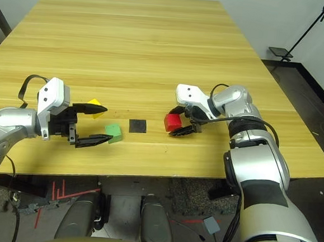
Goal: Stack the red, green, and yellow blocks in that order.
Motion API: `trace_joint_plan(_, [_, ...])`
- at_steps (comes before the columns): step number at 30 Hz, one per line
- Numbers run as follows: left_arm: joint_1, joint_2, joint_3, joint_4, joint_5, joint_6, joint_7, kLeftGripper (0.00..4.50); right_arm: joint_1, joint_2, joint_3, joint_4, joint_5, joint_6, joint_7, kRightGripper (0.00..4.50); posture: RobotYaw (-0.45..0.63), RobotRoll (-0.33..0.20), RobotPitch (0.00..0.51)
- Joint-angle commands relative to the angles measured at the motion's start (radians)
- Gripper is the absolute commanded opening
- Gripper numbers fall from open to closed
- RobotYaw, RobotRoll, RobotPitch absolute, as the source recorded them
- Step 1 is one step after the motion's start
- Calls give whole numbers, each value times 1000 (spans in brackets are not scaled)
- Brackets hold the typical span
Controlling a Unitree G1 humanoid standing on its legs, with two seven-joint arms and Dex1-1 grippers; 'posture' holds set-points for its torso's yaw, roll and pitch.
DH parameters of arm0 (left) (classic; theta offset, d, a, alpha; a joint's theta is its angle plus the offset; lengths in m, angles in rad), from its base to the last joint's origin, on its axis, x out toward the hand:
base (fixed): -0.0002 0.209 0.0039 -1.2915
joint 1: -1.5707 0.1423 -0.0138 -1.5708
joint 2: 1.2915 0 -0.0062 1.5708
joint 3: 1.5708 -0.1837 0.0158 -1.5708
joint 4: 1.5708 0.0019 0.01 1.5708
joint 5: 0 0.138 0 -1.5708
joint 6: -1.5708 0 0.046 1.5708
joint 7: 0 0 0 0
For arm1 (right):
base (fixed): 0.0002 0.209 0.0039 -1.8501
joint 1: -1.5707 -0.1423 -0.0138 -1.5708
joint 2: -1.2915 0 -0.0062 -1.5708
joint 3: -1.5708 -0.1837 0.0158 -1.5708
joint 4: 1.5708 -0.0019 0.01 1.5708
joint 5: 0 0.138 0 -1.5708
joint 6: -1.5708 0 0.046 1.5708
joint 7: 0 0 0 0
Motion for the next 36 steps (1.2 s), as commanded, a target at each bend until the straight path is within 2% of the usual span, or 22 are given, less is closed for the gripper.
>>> trace_joint_plan(1, [3, 13, 15, -30, -14, 30, 17, 4500, -43, 35, -16, -22, 4, 75, -5, 2041, 449, -161, 87])
trace_joint_plan(5, [-14, 14, 17, -28, -16, 49, 32, 4500, -62, 101, -21, -116, 29, 221, 18, 2041, 455, -170, 85])
trace_joint_plan(9, [-30, 5, 10, -21, -14, 61, 46, 4500, -23, 156, -3, -260, 39, 335, 31, 2041, 463, -179, 85])
trace_joint_plan(16, [-43, -6, -3, -34, -3, 92, 93, 4500, 34, 187, 50, -401, 19, 397, 50, 2041, 500, -195, 91])
trace_joint_plan(33, [-28, 6, 13, -47, 4, 137, 179, 4500, 50, 187, 117, -398, -3, 373, 20, 2041, 533, -207, 107])
trace_joint_plan(35, [-33, 13, 9, -40, 13, 141, 181, 4500, 51, 186, 120, -394, -3, 362, 23, 2773, 532, -205, 105])
trace_joint_plan(36, [-35, 18, 6, -39, 15, 148, 181, 4500, 52, 185, 118, -395, 1, 361, 26, 2957, 532, -205, 105])
